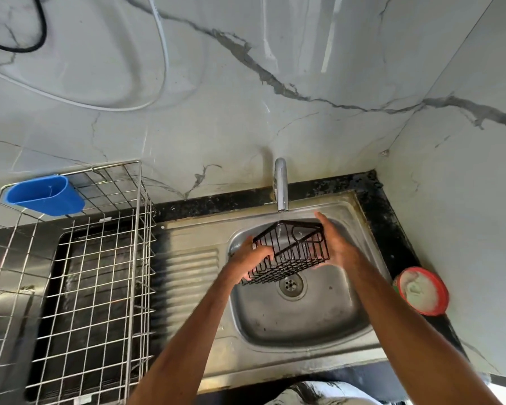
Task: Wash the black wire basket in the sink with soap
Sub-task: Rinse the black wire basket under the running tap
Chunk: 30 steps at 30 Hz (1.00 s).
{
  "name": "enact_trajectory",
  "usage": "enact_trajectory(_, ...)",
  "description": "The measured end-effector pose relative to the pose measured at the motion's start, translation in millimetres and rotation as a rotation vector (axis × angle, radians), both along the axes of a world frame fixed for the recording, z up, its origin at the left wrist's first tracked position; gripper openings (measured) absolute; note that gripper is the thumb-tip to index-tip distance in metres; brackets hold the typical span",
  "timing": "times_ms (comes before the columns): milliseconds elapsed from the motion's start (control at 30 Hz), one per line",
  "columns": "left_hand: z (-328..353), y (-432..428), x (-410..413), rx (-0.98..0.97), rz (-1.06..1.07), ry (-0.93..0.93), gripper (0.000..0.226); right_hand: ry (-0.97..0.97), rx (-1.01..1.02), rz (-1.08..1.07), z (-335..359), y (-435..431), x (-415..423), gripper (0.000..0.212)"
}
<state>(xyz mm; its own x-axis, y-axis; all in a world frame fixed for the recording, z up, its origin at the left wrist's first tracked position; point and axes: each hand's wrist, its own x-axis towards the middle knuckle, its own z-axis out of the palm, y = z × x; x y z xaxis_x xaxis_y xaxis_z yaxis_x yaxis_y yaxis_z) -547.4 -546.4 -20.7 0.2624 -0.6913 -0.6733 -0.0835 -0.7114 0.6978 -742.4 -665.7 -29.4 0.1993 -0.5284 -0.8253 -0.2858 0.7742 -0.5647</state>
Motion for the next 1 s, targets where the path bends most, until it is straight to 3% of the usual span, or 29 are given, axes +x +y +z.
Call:
enact_trajectory(67,-8,3,4,-0.06,-0.072,-0.059,0.046,-0.243,0.211,0.067,-7,0,-13,0.091)
enact_trajectory(167,-14,11,10,-0.104,-0.163,-0.093,0.059,-0.253,0.249,0.037,-2,12,-31,0.096)
enact_trajectory(267,-11,17,8,-0.237,-0.234,-0.076,0.059,-0.288,-0.013,0.015,1,36,-58,0.069)
enact_trajectory(300,-12,18,7,-0.266,-0.27,-0.065,0.063,-0.319,-0.013,0.004,-7,37,-68,0.06)
enact_trajectory(400,-14,24,7,-0.288,-0.268,0.097,0.085,-0.377,-0.175,0.128,-34,52,-84,0.074)
enact_trajectory(467,-14,27,12,-0.241,-0.057,0.354,0.094,-0.23,-0.322,0.248,-6,61,-76,0.071)
enact_trajectory(533,-16,29,18,-0.161,0.193,0.516,0.089,-0.174,-0.318,0.272,8,55,-63,0.044)
enact_trajectory(567,-13,27,18,-0.107,0.223,0.527,0.084,-0.174,-0.216,0.251,5,48,-57,0.036)
enact_trajectory(667,-14,22,7,0.096,0.075,0.467,0.078,-0.102,0.034,0.245,4,30,-39,0.055)
enact_trajectory(767,-16,18,-5,0.141,0.121,0.457,0.06,-0.1,0.025,0.205,3,26,-26,0.034)
enact_trajectory(833,-18,12,-3,0.117,0.191,0.511,0.04,-0.086,0.03,0.162,5,23,-21,0.034)
enact_trajectory(933,-25,5,7,0.126,0.144,0.477,0.015,0.221,-0.14,0.381,8,4,-8,0.055)
enact_trajectory(1000,-26,0,10,0.143,0.093,0.427,0.01,0.484,-0.51,0.456,8,-15,4,0.04)
